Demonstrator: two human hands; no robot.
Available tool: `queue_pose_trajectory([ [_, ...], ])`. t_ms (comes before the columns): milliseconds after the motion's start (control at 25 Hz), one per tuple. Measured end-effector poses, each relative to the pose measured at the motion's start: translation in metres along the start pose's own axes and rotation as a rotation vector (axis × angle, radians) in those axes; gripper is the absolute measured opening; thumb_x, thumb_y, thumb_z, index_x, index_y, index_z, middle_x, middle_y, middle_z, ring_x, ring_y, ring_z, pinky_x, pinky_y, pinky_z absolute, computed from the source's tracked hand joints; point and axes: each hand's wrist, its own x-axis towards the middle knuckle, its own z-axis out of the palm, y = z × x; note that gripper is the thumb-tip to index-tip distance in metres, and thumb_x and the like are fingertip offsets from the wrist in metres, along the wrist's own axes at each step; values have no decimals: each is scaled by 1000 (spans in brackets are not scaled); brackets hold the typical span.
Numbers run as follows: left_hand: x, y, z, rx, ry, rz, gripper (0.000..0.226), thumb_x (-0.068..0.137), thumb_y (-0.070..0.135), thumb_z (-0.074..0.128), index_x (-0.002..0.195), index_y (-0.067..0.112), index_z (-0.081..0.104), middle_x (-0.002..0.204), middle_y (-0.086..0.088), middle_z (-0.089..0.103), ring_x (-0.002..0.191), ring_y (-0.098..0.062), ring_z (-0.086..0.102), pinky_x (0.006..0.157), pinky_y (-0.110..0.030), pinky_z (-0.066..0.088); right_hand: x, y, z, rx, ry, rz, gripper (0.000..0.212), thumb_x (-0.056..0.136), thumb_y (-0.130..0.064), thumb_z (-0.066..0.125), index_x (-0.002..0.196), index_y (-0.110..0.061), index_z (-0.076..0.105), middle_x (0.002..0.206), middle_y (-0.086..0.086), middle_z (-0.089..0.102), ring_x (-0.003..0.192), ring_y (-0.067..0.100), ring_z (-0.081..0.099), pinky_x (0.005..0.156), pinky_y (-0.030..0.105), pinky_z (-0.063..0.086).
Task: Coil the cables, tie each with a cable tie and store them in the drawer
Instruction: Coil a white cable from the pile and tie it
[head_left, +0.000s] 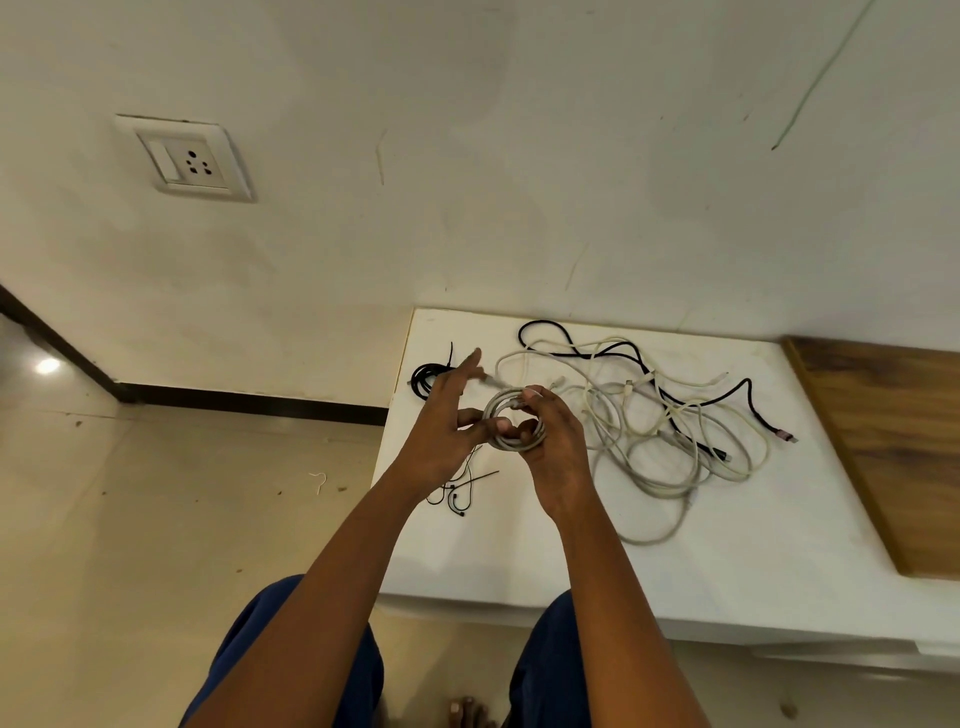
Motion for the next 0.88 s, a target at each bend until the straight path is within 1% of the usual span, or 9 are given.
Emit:
queue_pose_trajectory([
  [40,0,0,-1,1,-30,3,72,85,1,65,143,29,33,135,6,38,94,-10,63,84,-22,54,0,0,-1,-21,-10,-3,6,90,-10,56,93,-11,62,82,2,61,51,11,47,62,28,48],
  [160,1,-2,-3,42,-81,47,55,82,2,68,131,22,52,130,0,49,100,-17,65,80,-18,52,-2,-1,-2,-78,-15,-7,7,90,-11,55,93,-11,61,80,0,60,47,6,44,56,21,44],
  [240,1,-2,-2,71,-48,54,49,79,4,72,124,19,60,122,-3,56,102,-18,65,77,-14,51,-2,-1,-3,-93,-18,10,7,91,-13,55,93,-12,61,80,-1,61,49,7,44,58,22,44],
  [360,0,-1,-2,85,0,71,47,76,5,75,118,22,64,114,0,62,99,-12,64,77,-11,50,-3,-2,-5,-147,-43,36,12,89,-17,60,100,-11,61,81,-1,61,55,7,47,61,22,49],
  [480,2,0,-5,51,51,17,44,74,8,77,113,25,67,109,1,68,96,-12,67,82,-19,54,-5,-4,-8,-190,-72,18,23,85,-16,65,106,-7,60,82,1,63,65,7,59,66,24,54],
  [600,2,2,-8,53,81,20,39,75,10,77,108,26,68,104,0,71,91,-10,69,84,-20,54,-5,-6,-10,-107,-87,29,15,85,-10,64,100,-7,61,81,3,66,71,13,63,72,30,55],
  [680,2,2,-9,76,44,32,37,76,9,76,108,24,69,100,0,72,87,-4,68,81,-15,52,-6,-9,-10,-109,-120,62,11,86,-9,60,97,-9,61,77,3,65,65,12,59,65,27,54],
  [760,1,2,-12,87,-6,27,36,76,7,75,109,19,69,94,6,71,83,5,66,77,-9,49,-7,-11,-11,-158,-162,126,16,88,-15,55,99,-7,62,77,4,63,63,12,55,59,24,51],
  [880,-1,0,-15,146,-78,33,35,76,7,75,110,13,70,92,10,69,82,9,63,75,-6,47,-7,-13,-13,-160,-188,227,24,92,-30,50,85,-10,63,72,3,63,57,13,53,53,24,49],
])
